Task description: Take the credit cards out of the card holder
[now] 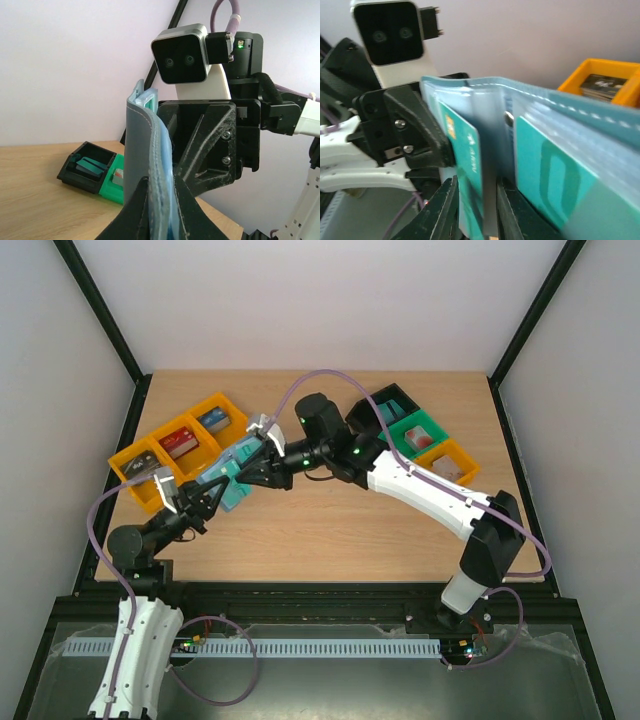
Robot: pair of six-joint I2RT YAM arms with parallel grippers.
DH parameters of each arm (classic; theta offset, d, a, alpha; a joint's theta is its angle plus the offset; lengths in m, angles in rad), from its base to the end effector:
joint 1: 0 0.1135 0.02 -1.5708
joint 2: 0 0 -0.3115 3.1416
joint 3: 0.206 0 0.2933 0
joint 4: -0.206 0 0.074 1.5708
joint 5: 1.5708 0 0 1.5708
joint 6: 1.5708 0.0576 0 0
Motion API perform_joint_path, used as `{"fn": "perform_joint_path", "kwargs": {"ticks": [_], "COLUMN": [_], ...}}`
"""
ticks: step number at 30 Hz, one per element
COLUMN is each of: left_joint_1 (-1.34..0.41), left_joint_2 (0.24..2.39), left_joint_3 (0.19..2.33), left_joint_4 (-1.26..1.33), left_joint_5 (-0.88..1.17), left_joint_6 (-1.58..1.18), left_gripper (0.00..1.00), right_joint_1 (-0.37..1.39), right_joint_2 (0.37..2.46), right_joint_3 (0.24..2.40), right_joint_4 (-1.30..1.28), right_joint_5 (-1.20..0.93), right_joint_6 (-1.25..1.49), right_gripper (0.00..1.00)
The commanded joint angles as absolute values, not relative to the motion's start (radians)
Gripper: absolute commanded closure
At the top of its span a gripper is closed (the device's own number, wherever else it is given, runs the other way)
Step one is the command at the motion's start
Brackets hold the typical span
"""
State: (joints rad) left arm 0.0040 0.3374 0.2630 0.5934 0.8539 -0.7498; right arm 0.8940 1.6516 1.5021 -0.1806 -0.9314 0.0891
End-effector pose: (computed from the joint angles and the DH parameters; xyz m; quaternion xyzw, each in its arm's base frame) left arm 0.1141 -0.0430 0.3106 0.1648 0.5567 -0.4804 0.6574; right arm 0.2398 0.3723 0.4054 -0.5249 0.5667 0.5673 0.2855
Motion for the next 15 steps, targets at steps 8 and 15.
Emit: {"fn": "perform_joint_path", "kwargs": {"ticks": [8, 15], "left_joint_1": [-0.008, -0.013], "left_joint_2": [0.334, 0.336], "left_joint_3": [0.271, 0.268], "left_joint_4": [0.666, 0.666], "left_joint_5": [0.877, 0.897], "left_joint_6": [-0.748, -0.757], "left_gripper": [0.98, 0.88], "right_joint_1": [0.913, 0.870], "right_joint_2": [1.686, 1.629], "right_joint_3": [1.535, 1.477], "right_joint_4": [-0.196, -0.133], "right_joint_5": [-1.067, -0.993], "right_joint_6": [0.042, 0.078], "right_gripper": [0.98, 0.98]}}
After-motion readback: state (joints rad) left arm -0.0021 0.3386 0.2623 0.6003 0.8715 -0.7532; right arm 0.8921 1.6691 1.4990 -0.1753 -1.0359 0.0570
